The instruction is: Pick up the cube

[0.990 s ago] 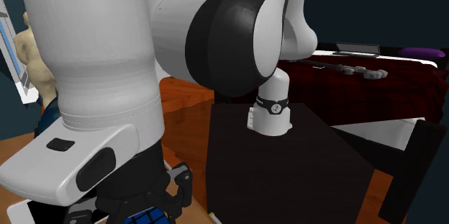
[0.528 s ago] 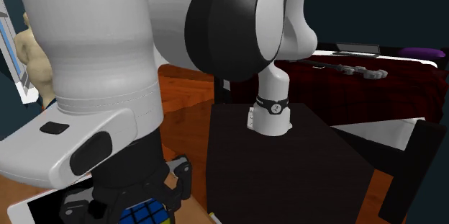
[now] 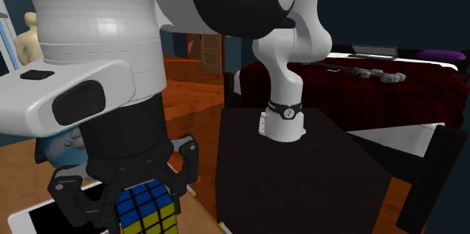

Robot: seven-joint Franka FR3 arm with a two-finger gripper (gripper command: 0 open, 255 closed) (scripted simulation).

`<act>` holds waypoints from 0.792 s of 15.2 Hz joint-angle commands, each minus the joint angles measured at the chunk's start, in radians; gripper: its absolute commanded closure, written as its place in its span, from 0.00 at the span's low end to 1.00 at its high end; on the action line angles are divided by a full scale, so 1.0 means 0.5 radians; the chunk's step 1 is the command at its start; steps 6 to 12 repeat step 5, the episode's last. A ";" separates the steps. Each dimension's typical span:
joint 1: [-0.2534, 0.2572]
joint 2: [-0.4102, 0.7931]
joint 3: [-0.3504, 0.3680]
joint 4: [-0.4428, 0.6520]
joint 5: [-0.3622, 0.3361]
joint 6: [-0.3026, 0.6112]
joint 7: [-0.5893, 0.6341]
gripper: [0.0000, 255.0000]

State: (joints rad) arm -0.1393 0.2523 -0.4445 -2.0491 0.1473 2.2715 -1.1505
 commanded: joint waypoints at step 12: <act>0.010 -0.061 -0.014 0.046 -0.041 -0.101 0.028 1.00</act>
